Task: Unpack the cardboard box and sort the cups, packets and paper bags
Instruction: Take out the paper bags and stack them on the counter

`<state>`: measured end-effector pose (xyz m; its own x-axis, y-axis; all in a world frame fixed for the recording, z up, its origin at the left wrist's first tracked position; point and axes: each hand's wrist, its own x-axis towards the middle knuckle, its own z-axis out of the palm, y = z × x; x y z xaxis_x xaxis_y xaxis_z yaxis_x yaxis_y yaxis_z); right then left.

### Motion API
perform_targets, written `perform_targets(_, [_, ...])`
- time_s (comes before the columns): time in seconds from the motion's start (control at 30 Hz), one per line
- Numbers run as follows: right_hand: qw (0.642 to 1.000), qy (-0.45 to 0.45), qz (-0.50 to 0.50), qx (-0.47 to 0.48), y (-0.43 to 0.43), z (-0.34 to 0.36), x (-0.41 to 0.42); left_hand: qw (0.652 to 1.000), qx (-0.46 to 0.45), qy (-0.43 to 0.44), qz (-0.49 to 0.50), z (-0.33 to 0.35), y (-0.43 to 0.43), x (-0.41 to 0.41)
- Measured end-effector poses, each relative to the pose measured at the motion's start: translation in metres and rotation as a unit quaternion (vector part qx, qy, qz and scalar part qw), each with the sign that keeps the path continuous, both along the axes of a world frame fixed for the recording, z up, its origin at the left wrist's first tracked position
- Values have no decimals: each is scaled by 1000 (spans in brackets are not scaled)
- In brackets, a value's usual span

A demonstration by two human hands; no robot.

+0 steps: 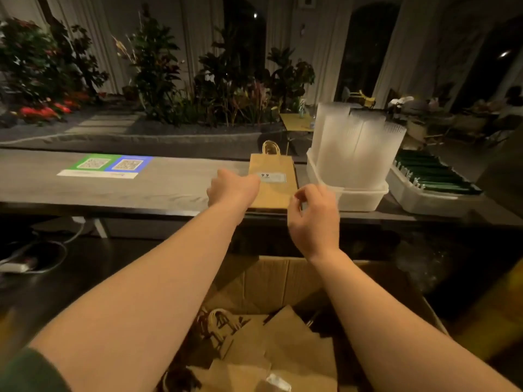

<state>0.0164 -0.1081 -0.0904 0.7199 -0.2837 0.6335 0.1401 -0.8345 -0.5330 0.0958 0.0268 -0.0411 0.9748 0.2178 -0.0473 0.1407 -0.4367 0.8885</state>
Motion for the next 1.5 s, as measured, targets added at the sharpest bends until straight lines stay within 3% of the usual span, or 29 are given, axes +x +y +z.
perform_targets(0.07, [993,93,57,54,-5,-29,-32,997,-32,-51,-41,-3,18,-38])
perform_targets(0.13, [959,270,80,37,-3,-77,-60,993,-49,-71,-83,-13,36,-84])
perform_targets(0.2, [883,458,92,-34,4,-123,-86,990,-40,-66,-121,-32,50,-124])
perform_targets(0.27, [792,591,122,-96,14,-154,-112,987,-9,-49,-155,-60,61,-156])
perform_targets(0.33, [722,656,144,-164,20,-168,-130,985,16,-18,-170,-87,71,-177])
perform_targets(0.4, [701,655,135,-249,25,-173,-138,986,24,-3,-167,-107,78,-189])
perform_targets(0.47, [724,602,103,-321,35,-175,-145,988,23,-8,-151,-123,86,-199])
perform_targets(0.53, [756,572,104,-301,43,-174,-149,989,17,-21,-145,-135,93,-202])
perform_targets(0.7, [715,612,135,-310,50,-171,-150,986,61,-86,-129,-149,107,-192])
perform_targets(0.77, [731,628,124,-236,45,-168,-151,985,63,-109,-116,-151,109,-191])
perform_targets(0.83, [770,618,116,-105,32,-157,-150,985,65,-109,-119,-154,111,-191])
perform_targets(0.9, [827,554,97,-11,12,-137,-152,983,60,-108,-136,-156,109,-191])
perform_targets(1.0, [871,475,101,67,-10,-104,-157,977,35,-107,-183,-150,101,-195])
perform_targets(1.13, [925,343,98,128,4,-74,-164,956,-75,-8,-284,-140,89,-199])
perform_targets(1.23, [953,239,109,151,47,-62,-173,893,-215,131,-373,-137,87,-203])
perform_targets(1.3, [948,238,180,115,73,-58,-178,835,-345,188,-384,-139,93,-205])
perform_targets(1.37, [918,288,264,65,86,-64,-179,815,-425,207,-336,-137,100,-203])
perform_targets(1.43, [895,303,290,153,84,-66,-179,857,-410,166,-265,-135,101,-201])
perform_targets(1.5, [891,250,238,294,70,-72,-173,913,-323,109,-224,-138,102,-196])
